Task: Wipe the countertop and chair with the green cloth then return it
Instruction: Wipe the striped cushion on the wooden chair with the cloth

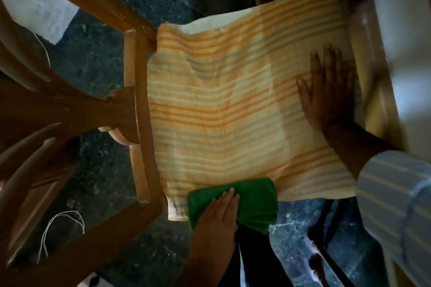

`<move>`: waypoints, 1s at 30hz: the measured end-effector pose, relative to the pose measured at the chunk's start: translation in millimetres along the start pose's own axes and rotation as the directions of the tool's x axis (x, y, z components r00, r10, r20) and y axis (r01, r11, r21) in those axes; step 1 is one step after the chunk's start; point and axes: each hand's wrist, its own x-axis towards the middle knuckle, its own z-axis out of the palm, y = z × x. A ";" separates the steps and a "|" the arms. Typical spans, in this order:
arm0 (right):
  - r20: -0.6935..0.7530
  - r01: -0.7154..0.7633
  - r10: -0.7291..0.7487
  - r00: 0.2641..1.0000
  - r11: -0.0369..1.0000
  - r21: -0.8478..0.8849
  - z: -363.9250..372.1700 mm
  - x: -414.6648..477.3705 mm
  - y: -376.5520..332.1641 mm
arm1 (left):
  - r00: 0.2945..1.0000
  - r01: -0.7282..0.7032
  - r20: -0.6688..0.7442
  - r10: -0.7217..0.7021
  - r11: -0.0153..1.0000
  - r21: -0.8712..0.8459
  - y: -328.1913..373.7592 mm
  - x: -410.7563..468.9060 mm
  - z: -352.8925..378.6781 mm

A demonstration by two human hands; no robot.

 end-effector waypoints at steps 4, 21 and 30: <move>0.004 0.002 -0.002 1.000 1.000 0.002 -1.1 1.4 0.7 | 1.000 -0.015 0.015 0.014 0.997 0.074 9.9 26.4 -58.4; 0.041 -0.010 0.004 0.999 0.989 0.149 -4.0 6.6 7.0 | 0.951 -0.244 -0.111 0.289 0.919 0.309 71.2 104.5 -31.3; 0.057 0.005 -0.010 0.998 0.996 0.094 -1.9 3.9 7.4 | 0.990 -0.132 0.040 0.135 0.989 -0.071 38.9 45.7 -52.7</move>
